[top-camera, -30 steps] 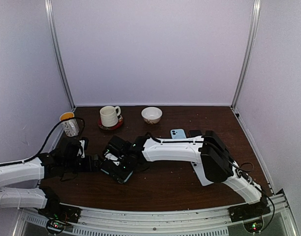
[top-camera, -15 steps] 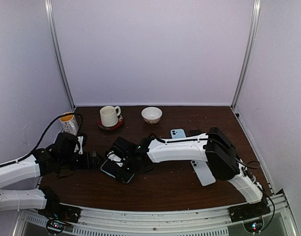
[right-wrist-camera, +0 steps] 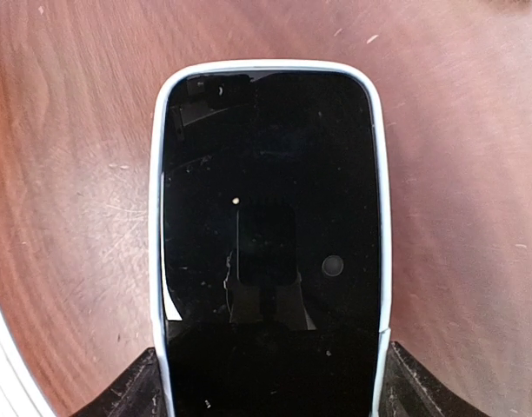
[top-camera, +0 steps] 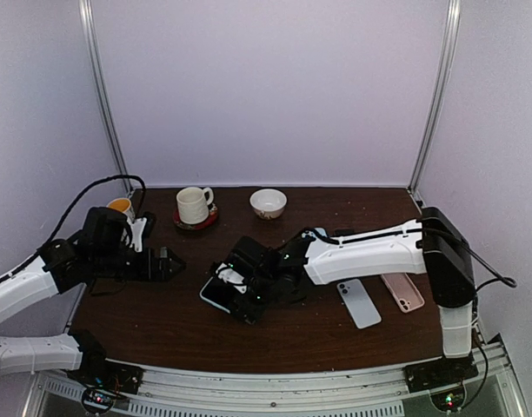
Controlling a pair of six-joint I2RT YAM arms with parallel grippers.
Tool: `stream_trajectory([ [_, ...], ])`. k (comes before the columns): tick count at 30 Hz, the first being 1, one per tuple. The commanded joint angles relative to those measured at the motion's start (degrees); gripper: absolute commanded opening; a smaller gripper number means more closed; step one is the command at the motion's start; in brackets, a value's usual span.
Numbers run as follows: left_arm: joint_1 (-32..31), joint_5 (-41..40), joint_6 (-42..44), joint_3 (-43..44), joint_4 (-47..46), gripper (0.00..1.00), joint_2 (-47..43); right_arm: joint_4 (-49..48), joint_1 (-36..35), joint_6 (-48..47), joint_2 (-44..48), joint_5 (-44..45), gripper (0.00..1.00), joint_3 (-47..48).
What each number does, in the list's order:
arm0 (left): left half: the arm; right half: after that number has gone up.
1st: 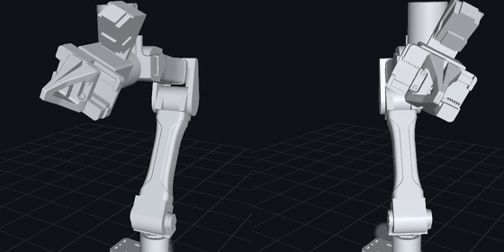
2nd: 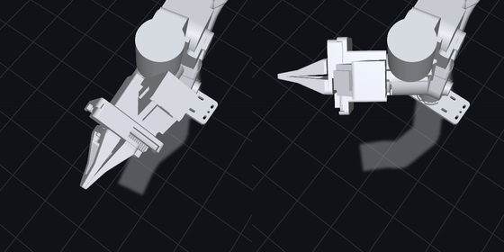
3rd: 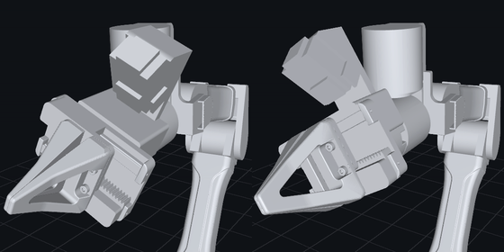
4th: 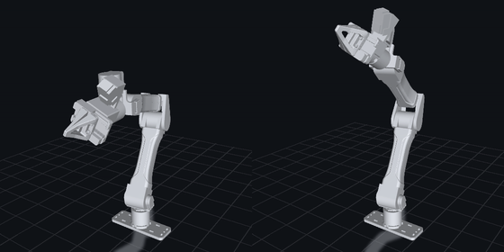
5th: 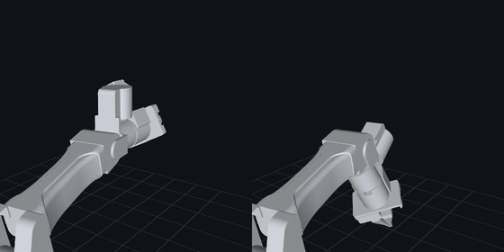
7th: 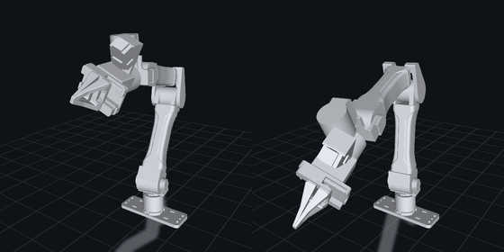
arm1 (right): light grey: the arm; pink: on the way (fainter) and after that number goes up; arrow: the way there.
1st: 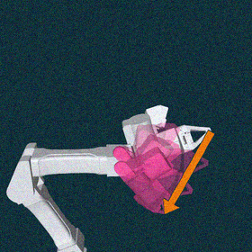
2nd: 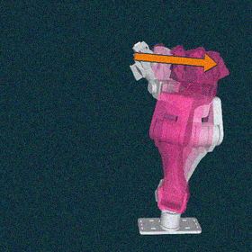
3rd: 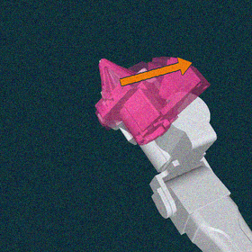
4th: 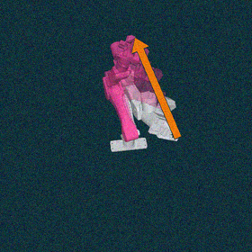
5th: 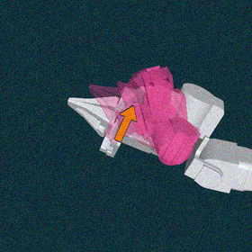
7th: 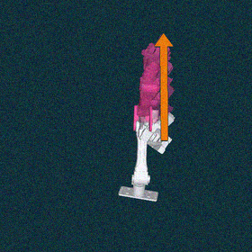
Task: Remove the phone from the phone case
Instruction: Pick up the phone with the phone case at the center of the board, then pass from the right arm to the left
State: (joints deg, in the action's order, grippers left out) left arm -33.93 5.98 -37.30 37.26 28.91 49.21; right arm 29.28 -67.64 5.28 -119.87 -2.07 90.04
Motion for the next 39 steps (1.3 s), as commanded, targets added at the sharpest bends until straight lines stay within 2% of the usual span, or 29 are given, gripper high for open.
stream_trajectory([
  [1,0.4,5.1,3.3,5.0,2.6,0.96,0.1,-5.8,-0.3,-1.4,7.5,4.8,0.46,-2.9],
  [3,0.4,6.6,3.8,6.8,3.4,0.96,0.4,-6.3,-0.2,-1.8,9.8,5.7,0.46,-4.3],
  [12,0.4,12.8,2.4,14.1,5.7,0.84,2.2,-8.3,-0.3,-5.3,19.6,9.2,0.45,-9.7],
  [17,0.4,16.7,2.3,16.7,4.9,0.81,2.9,-9.5,-0.4,-9.0,24.7,10.9,0.45,-12.0],
  [25,0.4,28.3,2.4,17.1,-0.7,0.77,7.0,-15.4,-0.7,-11.4,33.7,10.8,0.46,-17.9],
  [30,0.2,35.8,-2.9,14.7,-11.0,0.75,8.5,-16.9,-1.6,-11.8,36.0,9.7,0.46,-18.9],
  [33,-0.5,37.6,-5.0,13.5,-16.2,0.74,9.1,-17.0,-2.4,-12.5,36.0,9.6,0.46,-18.5],
  [39,-2.2,37.0,-6.1,12.8,-18.4,0.67,10.6,-18.0,-3.7,-13.4,36.0,8.9,0.46,-17.9],
])
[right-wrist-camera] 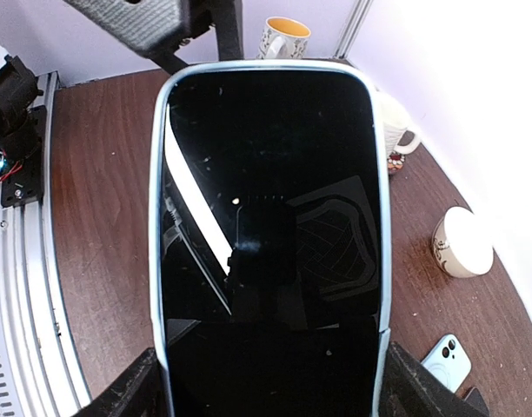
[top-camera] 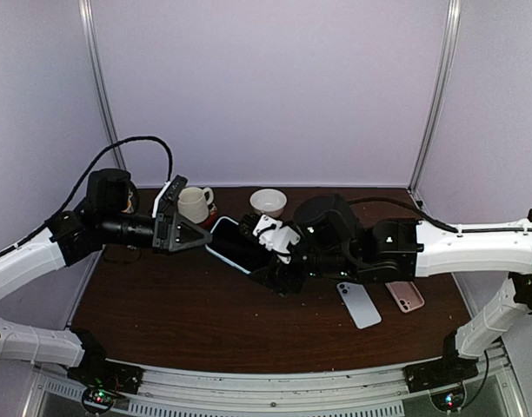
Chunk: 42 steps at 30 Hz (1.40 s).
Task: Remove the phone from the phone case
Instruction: Pass from the right arm to the left, then pass from the left arm to the right
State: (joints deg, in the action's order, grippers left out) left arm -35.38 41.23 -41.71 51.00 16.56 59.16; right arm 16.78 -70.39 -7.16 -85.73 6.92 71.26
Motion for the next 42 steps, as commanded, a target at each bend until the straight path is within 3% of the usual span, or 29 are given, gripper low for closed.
stream_trajectory([
  [1,-1.0,1.6,-1.9,-1.1,-6.4,0.64,0.7,-5.7,-1.0,-1.0,1.8,-0.1,0.46,1.0],
  [14,-2.3,0.1,-2.1,-1.9,-7.6,0.32,2.6,-3.5,-1.8,-0.8,-0.1,2.6,0.46,3.4],
  [20,-2.7,-0.3,-2.5,-1.5,-7.6,0.06,2.9,-3.0,-2.0,0.1,-0.1,5.3,0.5,3.6],
  [25,-2.9,-0.9,-2.1,-0.1,-7.6,0.03,2.8,-1.3,-2.0,1.9,-0.1,7.8,0.77,4.5],
  [31,-2.9,-2.4,0.5,0.5,-7.8,0.0,2.8,2.8,-1.9,5.4,1.1,8.6,0.97,7.0],
  [36,-2.9,-3.0,3.1,2.5,-7.9,0.0,3.6,4.1,-1.4,9.2,4.4,8.1,1.0,7.3],
  [42,-2.9,-1.2,6.8,5.1,-8.7,0.0,4.6,2.2,2.0,15.2,9.7,0.3,1.0,3.2],
])
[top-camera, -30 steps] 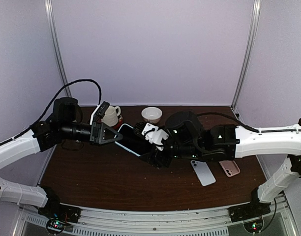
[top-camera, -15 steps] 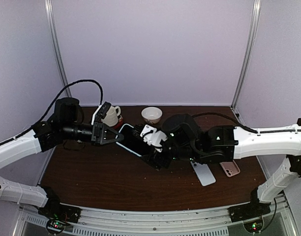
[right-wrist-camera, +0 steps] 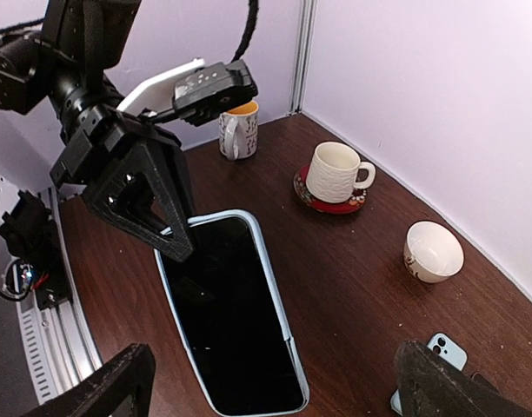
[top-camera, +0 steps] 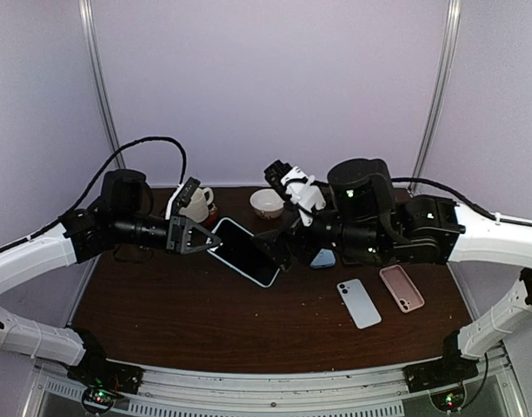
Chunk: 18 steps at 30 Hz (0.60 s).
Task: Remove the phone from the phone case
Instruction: Pass from the left arm to the right
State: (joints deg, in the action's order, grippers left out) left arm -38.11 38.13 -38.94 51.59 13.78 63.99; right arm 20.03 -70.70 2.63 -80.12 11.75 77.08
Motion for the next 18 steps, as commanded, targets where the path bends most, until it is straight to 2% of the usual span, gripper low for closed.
stream_trajectory([
  [1,-0.2,2.2,4.6,5.0,-6.3,0.0,-0.4,-1.6,3.1,6.3,5.1,-5.9,1.0,-4.3],
  [12,-0.2,5.0,5.8,7.8,-12.9,0.0,-0.8,-15.8,12.4,16.8,17.0,-24.5,1.0,-19.5],
  [18,-0.2,4.1,1.4,8.2,-18.9,0.0,-1.0,-32.6,14.7,25.6,19.6,-32.1,1.0,-28.4],
])
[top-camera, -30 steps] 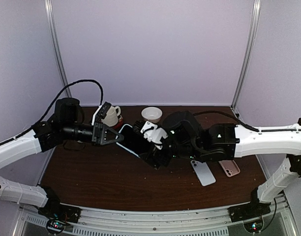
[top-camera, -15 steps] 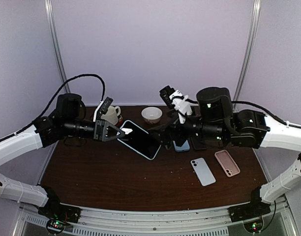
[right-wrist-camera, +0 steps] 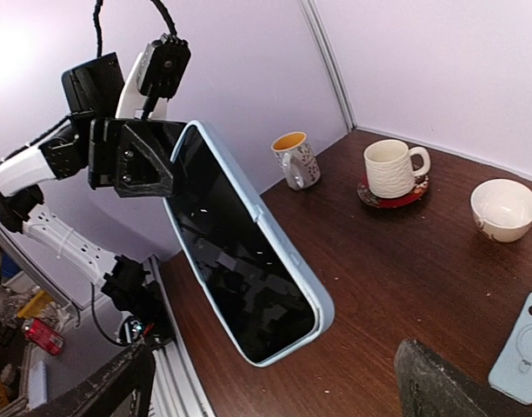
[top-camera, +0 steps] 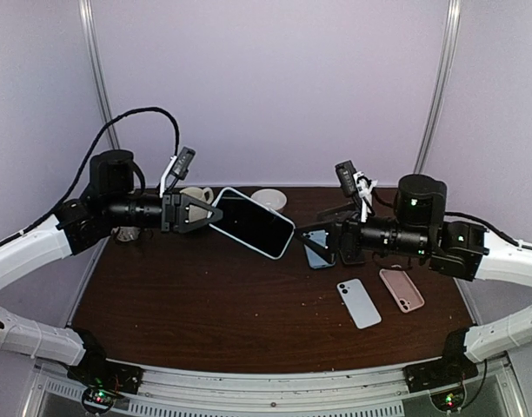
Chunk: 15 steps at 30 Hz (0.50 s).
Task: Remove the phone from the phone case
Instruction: Pass from the left arm to the right
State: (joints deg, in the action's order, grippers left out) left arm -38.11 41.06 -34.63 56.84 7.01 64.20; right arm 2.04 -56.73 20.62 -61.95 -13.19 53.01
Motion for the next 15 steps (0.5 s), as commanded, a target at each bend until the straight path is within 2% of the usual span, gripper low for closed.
stream_trajectory([
  [1,-0.2,0.8,-4.0,2.7,-13.2,0.0,-1.3,-17.0,0.8,8.9,1.2,-7.5,1.0,-5.0],
  [6,-0.2,-0.2,-10.8,0.8,-21.4,0.0,-1.5,-22.7,0.8,14.0,-2.3,-7.0,0.97,-4.6],
  [10,-0.2,-1.0,-14.8,-0.7,-26.0,0.0,-2.0,-34.3,0.8,20.1,-5.8,-9.9,0.91,-5.6],
  [15,-0.2,-2.5,-15.8,-1.1,-26.4,0.0,-2.7,-46.5,0.8,26.6,-10.1,-12.9,0.84,-5.8],
])
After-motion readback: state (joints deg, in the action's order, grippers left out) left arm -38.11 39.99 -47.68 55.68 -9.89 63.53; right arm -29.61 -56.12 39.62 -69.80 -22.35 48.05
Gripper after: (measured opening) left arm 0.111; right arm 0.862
